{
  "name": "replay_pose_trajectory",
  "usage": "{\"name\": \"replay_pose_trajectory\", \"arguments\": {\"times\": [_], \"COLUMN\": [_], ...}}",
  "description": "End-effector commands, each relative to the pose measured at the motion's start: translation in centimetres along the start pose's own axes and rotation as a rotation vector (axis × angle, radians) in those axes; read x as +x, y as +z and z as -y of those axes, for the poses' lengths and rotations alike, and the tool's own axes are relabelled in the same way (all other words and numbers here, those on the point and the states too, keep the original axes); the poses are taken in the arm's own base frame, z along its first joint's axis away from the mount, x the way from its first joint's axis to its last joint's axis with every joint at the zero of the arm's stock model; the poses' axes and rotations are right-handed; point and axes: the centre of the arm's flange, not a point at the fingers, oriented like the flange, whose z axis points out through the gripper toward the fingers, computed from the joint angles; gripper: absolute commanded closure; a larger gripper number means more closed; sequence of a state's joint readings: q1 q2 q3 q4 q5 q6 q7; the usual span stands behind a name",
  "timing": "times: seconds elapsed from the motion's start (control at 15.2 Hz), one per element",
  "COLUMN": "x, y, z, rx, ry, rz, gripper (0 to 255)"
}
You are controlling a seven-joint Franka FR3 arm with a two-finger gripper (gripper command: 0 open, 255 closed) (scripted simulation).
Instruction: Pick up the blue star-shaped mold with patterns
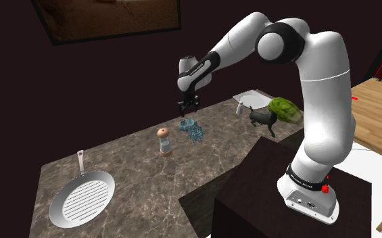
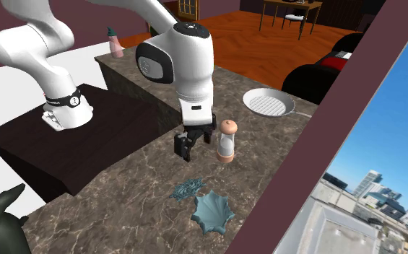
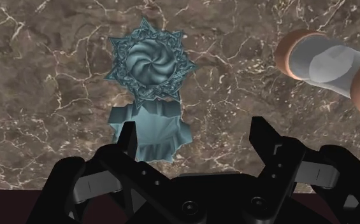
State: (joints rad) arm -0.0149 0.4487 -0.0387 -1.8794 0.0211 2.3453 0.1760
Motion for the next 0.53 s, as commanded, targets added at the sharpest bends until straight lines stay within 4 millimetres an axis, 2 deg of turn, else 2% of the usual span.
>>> {"name": "replay_pose_trajectory", "arguments": {"times": [0.0,0.46], "x": [1.6,7.0], "y": [2.2,10.1], "z": [0.1,0.6], "rx": [-0.008,-0.034], "ry": [0.005,0.021], "rz": [0.009,0.039], "gripper": [0,0]}}
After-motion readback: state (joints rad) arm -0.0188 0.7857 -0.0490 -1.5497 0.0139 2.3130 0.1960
